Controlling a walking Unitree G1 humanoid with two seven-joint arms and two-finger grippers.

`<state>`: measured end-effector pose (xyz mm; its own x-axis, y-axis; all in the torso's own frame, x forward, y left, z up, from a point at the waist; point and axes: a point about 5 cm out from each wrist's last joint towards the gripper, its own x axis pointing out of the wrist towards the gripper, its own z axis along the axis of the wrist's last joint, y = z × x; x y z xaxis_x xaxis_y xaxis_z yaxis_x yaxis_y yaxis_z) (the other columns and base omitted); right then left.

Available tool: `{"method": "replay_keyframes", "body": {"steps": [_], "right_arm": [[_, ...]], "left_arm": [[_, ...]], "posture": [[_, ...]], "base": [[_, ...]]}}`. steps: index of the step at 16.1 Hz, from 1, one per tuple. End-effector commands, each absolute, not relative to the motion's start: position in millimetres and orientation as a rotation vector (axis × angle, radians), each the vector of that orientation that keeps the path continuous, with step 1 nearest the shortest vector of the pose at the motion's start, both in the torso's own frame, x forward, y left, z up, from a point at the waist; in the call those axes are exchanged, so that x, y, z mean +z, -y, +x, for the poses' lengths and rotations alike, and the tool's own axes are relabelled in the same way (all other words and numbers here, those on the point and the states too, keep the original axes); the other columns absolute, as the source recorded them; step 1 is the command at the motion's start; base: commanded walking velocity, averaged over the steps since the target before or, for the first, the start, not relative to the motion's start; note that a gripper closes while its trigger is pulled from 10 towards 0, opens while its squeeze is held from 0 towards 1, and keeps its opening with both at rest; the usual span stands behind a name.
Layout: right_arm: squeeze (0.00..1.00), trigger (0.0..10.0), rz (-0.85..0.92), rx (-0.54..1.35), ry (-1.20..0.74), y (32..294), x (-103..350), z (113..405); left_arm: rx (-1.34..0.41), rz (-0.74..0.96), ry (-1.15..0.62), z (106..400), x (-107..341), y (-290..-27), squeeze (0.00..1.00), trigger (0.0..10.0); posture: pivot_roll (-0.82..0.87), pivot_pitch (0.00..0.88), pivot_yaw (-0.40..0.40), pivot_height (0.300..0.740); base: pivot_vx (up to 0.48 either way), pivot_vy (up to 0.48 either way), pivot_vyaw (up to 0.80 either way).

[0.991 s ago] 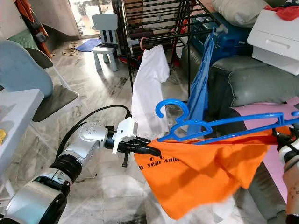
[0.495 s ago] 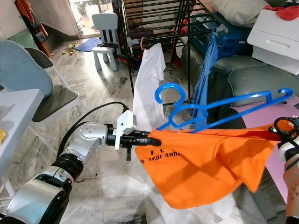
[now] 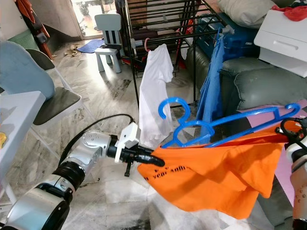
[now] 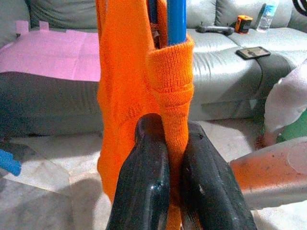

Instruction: Hang hanger

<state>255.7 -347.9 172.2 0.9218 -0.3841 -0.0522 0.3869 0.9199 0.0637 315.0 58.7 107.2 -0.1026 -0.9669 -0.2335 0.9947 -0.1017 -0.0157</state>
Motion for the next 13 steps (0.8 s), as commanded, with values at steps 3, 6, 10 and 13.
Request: {"method": "replay_keyframes", "body": {"steps": [3, 6, 10, 13], "right_arm": [[0.00, 0.0, 0.014, -0.503, 0.061, 370.8, 200.6, 248.9], [0.00, 0.0, 0.009, -0.497, 0.075, 369.8, 203.7, 250.3], [0.00, 0.0, -0.019, -0.493, 0.096, 370.4, 210.0, 250.4], [0.00, 0.0, -0.030, -0.496, 0.111, 371.9, 215.1, 251.0]], "left_arm": [[-1.654, 0.303, -0.346, 311.7, 90.4, -95.1, 0.00, 0.0], [-1.610, 0.342, -0.373, 312.6, 85.4, -97.7, 0.00, 0.0], [-1.656, 0.376, -0.430, 307.2, 78.7, -101.3, 0.00, 0.0], [-1.655, 0.417, -0.471, 305.5, 73.7, -105.9, 0.00, 0.0]], "posture": [[-0.06, 0.000, 0.031, 0.740], [-0.06, 0.000, 0.031, 0.740], [-0.06, 0.000, 0.031, 0.740], [-0.06, 0.000, 0.032, 0.740]], "base": [[0.000, 0.000, 0.00], [0.000, 0.000, 0.00], [0.000, 0.000, 0.00], [0.000, 0.000, 0.00]]}}
